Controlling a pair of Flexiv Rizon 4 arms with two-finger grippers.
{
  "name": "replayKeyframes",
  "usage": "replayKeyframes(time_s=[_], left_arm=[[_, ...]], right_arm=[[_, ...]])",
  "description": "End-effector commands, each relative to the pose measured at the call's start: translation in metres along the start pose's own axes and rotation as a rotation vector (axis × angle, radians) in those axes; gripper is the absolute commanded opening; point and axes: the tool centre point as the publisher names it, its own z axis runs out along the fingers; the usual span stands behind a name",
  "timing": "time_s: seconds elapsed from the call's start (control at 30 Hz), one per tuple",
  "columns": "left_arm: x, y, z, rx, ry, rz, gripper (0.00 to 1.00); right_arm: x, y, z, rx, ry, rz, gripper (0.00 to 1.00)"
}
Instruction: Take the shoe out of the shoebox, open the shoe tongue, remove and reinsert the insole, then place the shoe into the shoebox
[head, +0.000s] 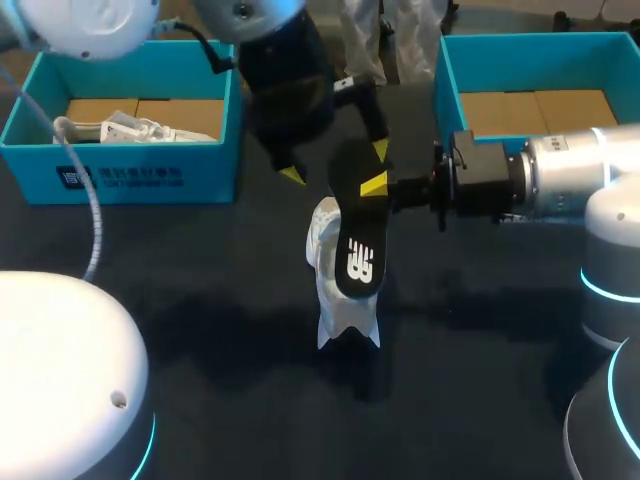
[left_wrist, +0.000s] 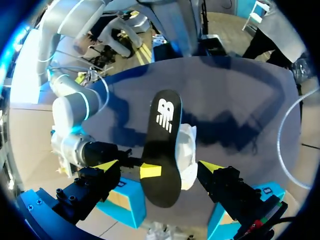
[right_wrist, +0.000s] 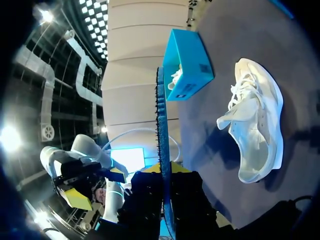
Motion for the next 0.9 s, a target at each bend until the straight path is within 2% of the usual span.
replayKeyframes(time_s=[0.03,0.53,0.9], left_arm=[[-0.006,0.001,0.002,-0.016,0.12,0.01,1.0],[-0.022,0.014,0.019,-0.044,0.132,0.025,1.0],[-0.021,0.017,0.023,-0.027,0.133,0.045,1.0]], right_arm=[[0.001,0.001,0.002,0.002,-0.007,0.001,0.0],[0.002,0.001,0.011,0.011,-0.002,0.004,0.0],[0.003,0.001,0.01,0.005,-0.003,0.006,0.0]])
